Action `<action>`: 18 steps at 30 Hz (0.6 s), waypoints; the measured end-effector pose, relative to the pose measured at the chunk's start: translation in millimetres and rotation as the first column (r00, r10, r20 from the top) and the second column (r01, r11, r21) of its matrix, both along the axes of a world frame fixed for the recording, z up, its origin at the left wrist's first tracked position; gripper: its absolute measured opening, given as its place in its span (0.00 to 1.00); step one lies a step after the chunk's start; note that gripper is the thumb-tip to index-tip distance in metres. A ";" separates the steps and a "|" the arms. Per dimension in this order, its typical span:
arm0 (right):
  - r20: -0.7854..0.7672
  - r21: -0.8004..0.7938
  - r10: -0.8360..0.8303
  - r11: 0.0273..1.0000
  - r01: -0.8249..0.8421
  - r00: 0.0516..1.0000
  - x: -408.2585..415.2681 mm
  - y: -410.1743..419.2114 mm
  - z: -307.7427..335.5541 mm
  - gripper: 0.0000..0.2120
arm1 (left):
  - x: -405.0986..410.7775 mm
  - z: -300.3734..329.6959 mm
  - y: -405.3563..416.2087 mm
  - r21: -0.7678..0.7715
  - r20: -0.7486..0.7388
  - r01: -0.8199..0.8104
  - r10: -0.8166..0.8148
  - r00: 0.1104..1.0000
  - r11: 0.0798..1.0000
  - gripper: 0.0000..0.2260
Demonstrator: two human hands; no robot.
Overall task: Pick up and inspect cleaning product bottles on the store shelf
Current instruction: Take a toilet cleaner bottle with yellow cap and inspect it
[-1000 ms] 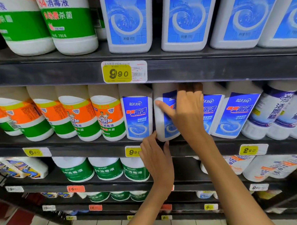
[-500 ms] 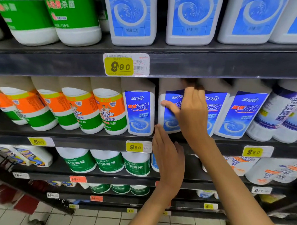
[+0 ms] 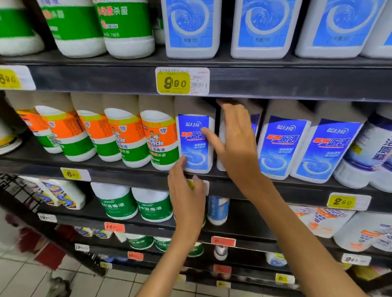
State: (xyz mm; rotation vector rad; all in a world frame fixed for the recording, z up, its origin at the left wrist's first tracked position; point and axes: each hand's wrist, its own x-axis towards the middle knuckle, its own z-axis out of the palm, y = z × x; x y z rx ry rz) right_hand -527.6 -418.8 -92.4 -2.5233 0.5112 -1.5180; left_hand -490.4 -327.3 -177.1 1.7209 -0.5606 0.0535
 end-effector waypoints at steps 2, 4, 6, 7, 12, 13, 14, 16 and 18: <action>-0.136 0.072 0.021 0.997 -0.011 0.990 20.8 7.3 7.2 0.22 | 12.7 2.5 5.0 0.000 0.007 0.001 -0.001 1.000 1.000 0.22; -0.236 0.139 -0.043 0.987 0.078 0.971 38.4 9.3 6.8 0.22 | 23.2 3.7 9.0 0.014 0.021 0.038 -0.038 0.999 0.999 0.23; -0.276 0.140 -0.138 0.973 0.182 0.951 46.5 13.1 6.5 0.22 | 32.0 3.1 12.4 0.030 0.018 0.114 -0.114 0.993 0.993 0.23; -0.257 0.115 -0.177 0.970 0.212 0.950 48.3 15.4 5.3 0.23 | 35.9 2.4 13.8 0.029 0.012 0.157 -0.158 0.987 0.987 0.24; -0.026 0.389 -0.083 0.917 0.086 0.996 47.9 24.7 3.1 0.24 | 49.1 -0.4 19.4 -0.006 0.035 0.267 -0.267 0.963 0.964 0.23; -0.009 0.453 -0.075 0.889 0.071 0.997 47.1 23.9 2.2 0.24 | 50.1 0.1 20.2 -0.013 0.036 0.295 -0.294 0.955 0.955 0.22; -0.001 0.485 -0.085 0.871 0.075 0.996 45.9 23.8 1.6 0.24 | 50.6 0.6 21.4 -0.017 0.040 0.324 -0.323 0.946 0.946 0.21; 0.025 0.501 -0.086 0.863 0.062 0.996 43.7 27.0 -0.1 0.24 | 52.4 0.8 23.4 -0.009 0.051 0.364 -0.363 0.930 0.931 0.20; 0.086 0.533 -0.056 0.846 0.001 0.995 43.2 32.8 0.1 0.23 | 56.0 -0.2 26.4 0.005 0.062 0.381 -0.381 0.922 0.924 0.21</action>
